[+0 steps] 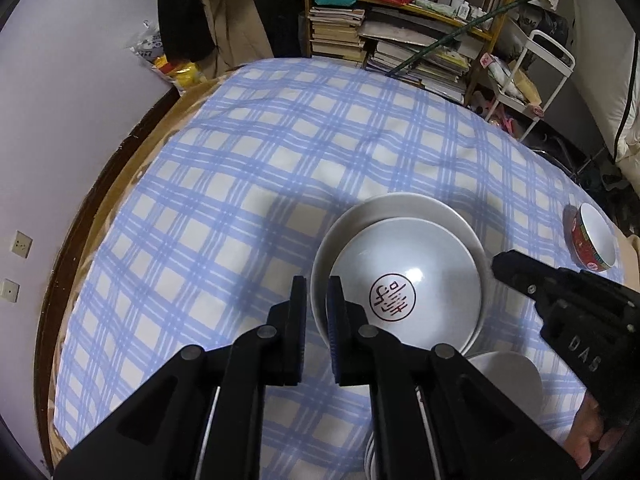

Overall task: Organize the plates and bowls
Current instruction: 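Lower the red-character bowl into the plain white bowl with both tools, then open both tools and release the nested bowls, then move both tools to the red-patterned white bowl and close on its rim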

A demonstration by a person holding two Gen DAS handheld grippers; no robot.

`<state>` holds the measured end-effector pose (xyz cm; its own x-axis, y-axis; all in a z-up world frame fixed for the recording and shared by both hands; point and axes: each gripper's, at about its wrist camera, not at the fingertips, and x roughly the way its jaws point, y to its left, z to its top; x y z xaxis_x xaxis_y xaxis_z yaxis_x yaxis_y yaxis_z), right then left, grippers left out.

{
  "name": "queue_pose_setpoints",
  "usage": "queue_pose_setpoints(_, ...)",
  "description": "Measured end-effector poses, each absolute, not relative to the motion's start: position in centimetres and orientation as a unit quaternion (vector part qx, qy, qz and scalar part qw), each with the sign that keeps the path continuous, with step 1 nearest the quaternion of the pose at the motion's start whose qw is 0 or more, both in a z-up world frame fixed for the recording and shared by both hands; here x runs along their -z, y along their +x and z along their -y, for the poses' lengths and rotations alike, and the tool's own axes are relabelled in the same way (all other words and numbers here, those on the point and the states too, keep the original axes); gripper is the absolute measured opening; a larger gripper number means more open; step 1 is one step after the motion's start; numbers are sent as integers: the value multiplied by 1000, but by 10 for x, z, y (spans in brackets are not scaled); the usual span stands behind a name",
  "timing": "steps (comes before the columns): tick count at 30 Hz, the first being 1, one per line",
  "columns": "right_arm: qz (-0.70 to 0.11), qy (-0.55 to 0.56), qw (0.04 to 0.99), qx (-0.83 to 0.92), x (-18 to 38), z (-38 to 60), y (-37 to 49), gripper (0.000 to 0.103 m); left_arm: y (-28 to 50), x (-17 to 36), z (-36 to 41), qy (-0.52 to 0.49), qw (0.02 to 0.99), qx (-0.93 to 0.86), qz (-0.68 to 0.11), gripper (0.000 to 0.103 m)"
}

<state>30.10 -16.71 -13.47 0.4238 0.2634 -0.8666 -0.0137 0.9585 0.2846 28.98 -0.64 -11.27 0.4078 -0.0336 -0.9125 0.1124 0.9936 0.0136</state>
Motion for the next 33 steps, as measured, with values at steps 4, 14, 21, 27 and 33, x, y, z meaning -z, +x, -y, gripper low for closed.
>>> queue_pose_setpoints(4, -523, 116, 841, -75, 128, 182, 296, 27, 286, 103, 16, 38, 842, 40, -537, 14)
queue_pose_setpoints(14, -511, 115, 852, -24, 117, 249, 280, 86, 290, 94, 62, 64, 837, 37, -542, 38)
queue_pose_setpoints(21, -501, 135, 855, 7, 108, 312, 274, 97, 295, 82, 104, 68, 844, 55, -529, 81)
queue_pose_setpoints(27, -505, 121, 854, 35, 106, 354, 274, 98, 310, 81, 157, 88, 829, 87, -545, 81)
queue_pose_setpoints(33, -512, 113, 849, 61, 108, 395, 275, 98, 326, 83, 205, 107, 819, 95, -556, 81)
